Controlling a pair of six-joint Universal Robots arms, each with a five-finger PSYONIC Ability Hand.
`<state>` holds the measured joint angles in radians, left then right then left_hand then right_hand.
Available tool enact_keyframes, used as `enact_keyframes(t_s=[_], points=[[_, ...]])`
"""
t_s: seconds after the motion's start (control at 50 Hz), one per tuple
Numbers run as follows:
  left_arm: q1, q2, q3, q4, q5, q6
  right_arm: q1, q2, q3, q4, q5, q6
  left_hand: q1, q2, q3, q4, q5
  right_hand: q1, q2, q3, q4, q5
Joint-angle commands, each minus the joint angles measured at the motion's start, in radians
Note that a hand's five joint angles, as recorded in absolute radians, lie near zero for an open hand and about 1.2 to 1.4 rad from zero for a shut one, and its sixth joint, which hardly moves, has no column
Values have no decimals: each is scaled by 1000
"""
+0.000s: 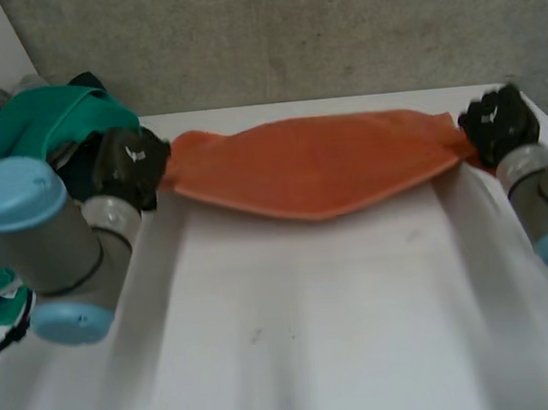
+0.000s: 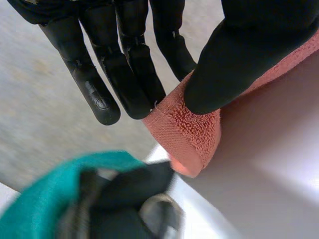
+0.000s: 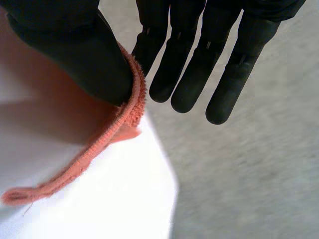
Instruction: Fold the laundry.
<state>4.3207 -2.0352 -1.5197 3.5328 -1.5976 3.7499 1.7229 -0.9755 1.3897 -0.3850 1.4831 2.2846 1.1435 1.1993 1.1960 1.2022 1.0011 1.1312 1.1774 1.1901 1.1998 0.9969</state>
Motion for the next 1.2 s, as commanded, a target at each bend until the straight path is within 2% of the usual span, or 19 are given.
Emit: enact_keyframes(t_s=[0.02,0.12,0.14,0.2,0.22,0.26,0.32,0.42,0.52,0.6,0.62,0.7,0.78,0.9,1.02,1.16,1.2], points=[[-3,111,-183,-52,13,11,-26,-51,150,56,-12,-5,253,197,200,194,221,265,219,206,196,225],[-6,279,-309,-187,22,48,-61,-210,215,276,-38,-23,253,197,200,194,221,265,219,206,196,225],[-6,303,-325,-218,24,65,-87,-253,221,382,-38,-39,253,197,200,194,221,265,219,206,196,225],[-1,406,-388,-397,25,151,-143,-302,235,578,-32,-77,253,197,200,194,221,265,219,206,196,225],[1,427,-404,-447,27,174,-176,-324,245,707,-27,-123,253,197,200,194,221,265,219,206,196,225],[19,472,-439,-595,28,235,-204,-342,259,819,-20,-184,253,197,200,194,221,265,219,206,196,225],[24,478,-450,-660,38,275,-242,-361,269,902,-20,-257,253,197,200,194,221,265,219,206,196,225],[24,443,-406,-554,73,266,-243,-348,262,747,-1,-260,253,197,200,194,221,265,219,206,196,225],[16,270,-280,-378,62,225,-240,-202,214,546,9,-248,253,197,200,194,221,265,219,206,196,225],[-7,149,-136,-313,19,193,-186,-131,128,467,16,-237,253,197,200,194,221,265,219,206,196,225],[-15,85,-69,-301,-14,189,-169,-117,108,450,20,-238,253,197,200,194,221,265,219,206,196,225],[-44,-61,85,-302,-122,183,-123,-23,5,329,25,-240,253,197,200,194,221,265,219,206,196,225],[-79,-123,167,-302,-175,180,-117,49,-57,195,8,-248,253,197,200,194,221,265,219,206,196,225],[-99,-135,184,-298,-177,183,-111,144,-116,75,-59,-251,253,197,200,194,221,265,219,206,196,225],[-105,-158,213,-290,-191,192,-108,231,-187,25,-173,-248,253,197,200,194,221,265,219,206,196,225],[-107,-191,246,-285,-231,196,-109,291,-239,-2,-222,-241,253,197,200,194,221,265,219,206,196,225],[-107,-194,256,-276,-229,193,-109,293,-239,-12,-224,-237,253,197,200,194,221,120,74,61,52,80]])
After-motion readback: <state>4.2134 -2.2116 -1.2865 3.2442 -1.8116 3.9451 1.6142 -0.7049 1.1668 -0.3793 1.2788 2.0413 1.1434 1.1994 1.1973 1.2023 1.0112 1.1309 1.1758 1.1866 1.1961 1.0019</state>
